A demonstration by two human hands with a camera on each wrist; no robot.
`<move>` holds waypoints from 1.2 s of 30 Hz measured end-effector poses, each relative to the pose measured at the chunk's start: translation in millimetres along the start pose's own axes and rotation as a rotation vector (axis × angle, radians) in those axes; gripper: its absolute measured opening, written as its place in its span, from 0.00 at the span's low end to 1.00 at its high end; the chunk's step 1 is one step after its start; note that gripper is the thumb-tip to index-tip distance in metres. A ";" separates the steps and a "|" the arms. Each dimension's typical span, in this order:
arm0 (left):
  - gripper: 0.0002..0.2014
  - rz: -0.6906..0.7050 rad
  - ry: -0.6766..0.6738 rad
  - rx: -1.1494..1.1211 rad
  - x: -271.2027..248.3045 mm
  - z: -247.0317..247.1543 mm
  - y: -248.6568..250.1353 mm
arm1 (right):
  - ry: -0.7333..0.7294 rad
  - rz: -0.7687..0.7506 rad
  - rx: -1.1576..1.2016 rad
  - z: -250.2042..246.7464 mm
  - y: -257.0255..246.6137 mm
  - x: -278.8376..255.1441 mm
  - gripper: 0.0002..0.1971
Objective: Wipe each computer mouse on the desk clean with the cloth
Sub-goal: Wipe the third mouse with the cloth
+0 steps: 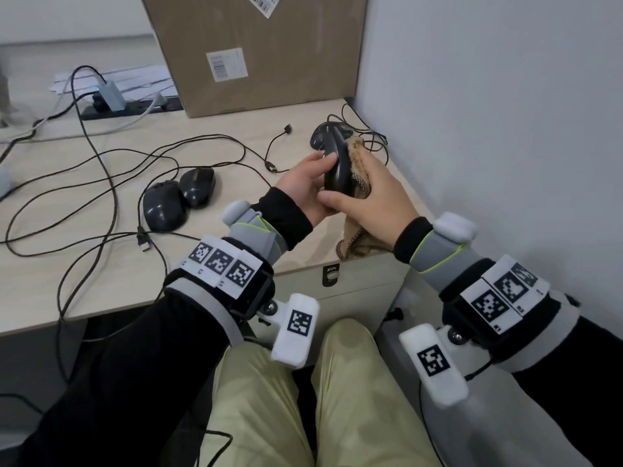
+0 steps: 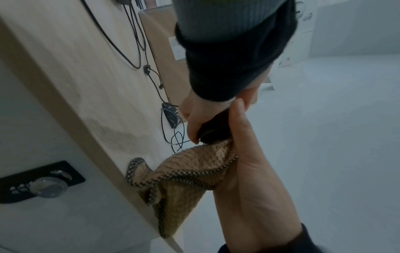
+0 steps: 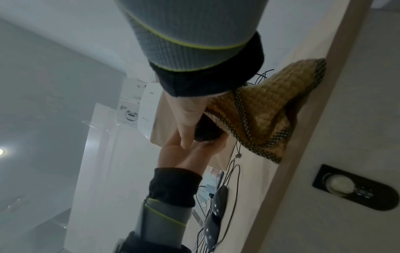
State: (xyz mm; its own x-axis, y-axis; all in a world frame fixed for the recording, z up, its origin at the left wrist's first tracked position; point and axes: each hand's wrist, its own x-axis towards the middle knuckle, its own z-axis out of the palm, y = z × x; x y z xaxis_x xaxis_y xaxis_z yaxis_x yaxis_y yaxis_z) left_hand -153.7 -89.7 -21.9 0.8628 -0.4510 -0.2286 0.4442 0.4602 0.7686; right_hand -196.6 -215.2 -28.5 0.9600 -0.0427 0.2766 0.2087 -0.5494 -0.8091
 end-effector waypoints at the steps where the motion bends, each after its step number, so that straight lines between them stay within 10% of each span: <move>1: 0.26 -0.007 0.008 0.020 0.1 2.7 -0.2 | 0.005 -0.001 0.002 -1.3 1.1 -1.8 0.42; 11: 0.09 -0.032 0.128 -0.004 3.1 8.4 -0.7 | 0.097 0.000 0.248 -9.4 6.6 2.0 0.27; 18: 0.13 -0.029 0.089 -0.046 4.1 11.3 -5.6 | 0.113 -0.267 -0.165 -5.6 8.4 -7.3 0.20; 26: 0.11 -0.075 0.082 0.053 0.8 9.8 -9.3 | -0.004 -0.043 0.000 -20.3 -3.3 14.7 0.18; 32: 0.14 0.035 0.187 -0.054 0.0 9.3 1.8 | -0.074 -0.340 -0.241 -1.4 -3.7 -8.8 0.20; 36: 0.13 0.033 0.168 0.139 -6.8 6.8 -2.7 | -0.065 -0.158 -0.166 -10.5 4.7 10.8 0.18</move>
State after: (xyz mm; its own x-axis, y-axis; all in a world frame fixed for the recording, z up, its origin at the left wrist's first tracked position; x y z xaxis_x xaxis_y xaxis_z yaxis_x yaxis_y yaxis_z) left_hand -162.4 -93.1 -18.4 0.9095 -0.2981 -0.2895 0.3877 0.3576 0.8496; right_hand -187.2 -227.0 -23.8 0.9290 0.1054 0.3548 0.3289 -0.6750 -0.6605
